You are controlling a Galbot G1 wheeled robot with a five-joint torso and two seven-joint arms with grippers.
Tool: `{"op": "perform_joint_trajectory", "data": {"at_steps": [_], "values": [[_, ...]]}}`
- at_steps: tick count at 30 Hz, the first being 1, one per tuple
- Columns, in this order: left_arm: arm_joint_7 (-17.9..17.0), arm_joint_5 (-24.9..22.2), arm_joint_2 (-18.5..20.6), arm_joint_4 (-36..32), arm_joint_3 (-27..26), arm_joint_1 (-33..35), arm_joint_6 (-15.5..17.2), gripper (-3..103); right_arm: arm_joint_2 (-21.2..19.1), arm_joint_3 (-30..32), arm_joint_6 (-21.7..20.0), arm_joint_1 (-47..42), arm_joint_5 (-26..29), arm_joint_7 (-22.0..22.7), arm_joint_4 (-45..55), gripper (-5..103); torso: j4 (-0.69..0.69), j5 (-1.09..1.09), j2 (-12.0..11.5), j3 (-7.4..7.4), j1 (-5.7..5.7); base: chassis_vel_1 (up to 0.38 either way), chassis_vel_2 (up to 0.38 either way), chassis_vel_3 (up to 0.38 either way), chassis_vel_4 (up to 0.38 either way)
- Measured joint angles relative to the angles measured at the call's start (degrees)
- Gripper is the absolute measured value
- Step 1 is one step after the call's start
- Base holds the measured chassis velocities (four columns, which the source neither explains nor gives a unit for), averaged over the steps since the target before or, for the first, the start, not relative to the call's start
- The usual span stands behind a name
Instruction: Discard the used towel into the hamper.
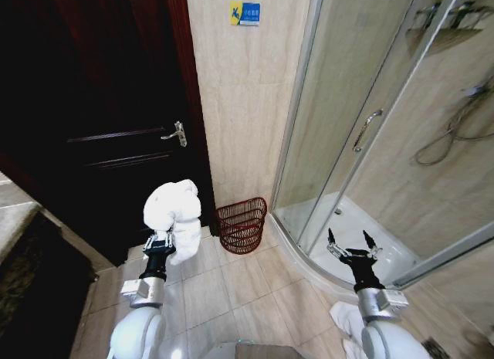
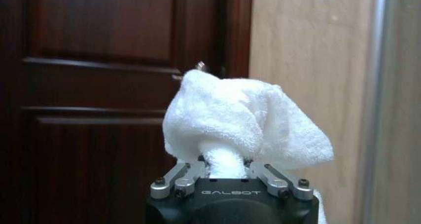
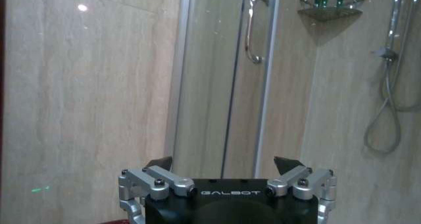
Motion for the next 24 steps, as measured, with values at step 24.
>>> {"op": "perform_joint_trajectory", "data": {"at_steps": [24], "values": [[-1.2, -3.0, 5.7, 9.0, -1.1, -4.1, -3.5, 21, 2.0, -1.4, 4.2, -3.1, 1.8, -5.2, -1.1, 100, 0.0, -0.01, -6.8, -3.76, -3.06, 0.0, 0.0, 0.0, 0.0]]}}
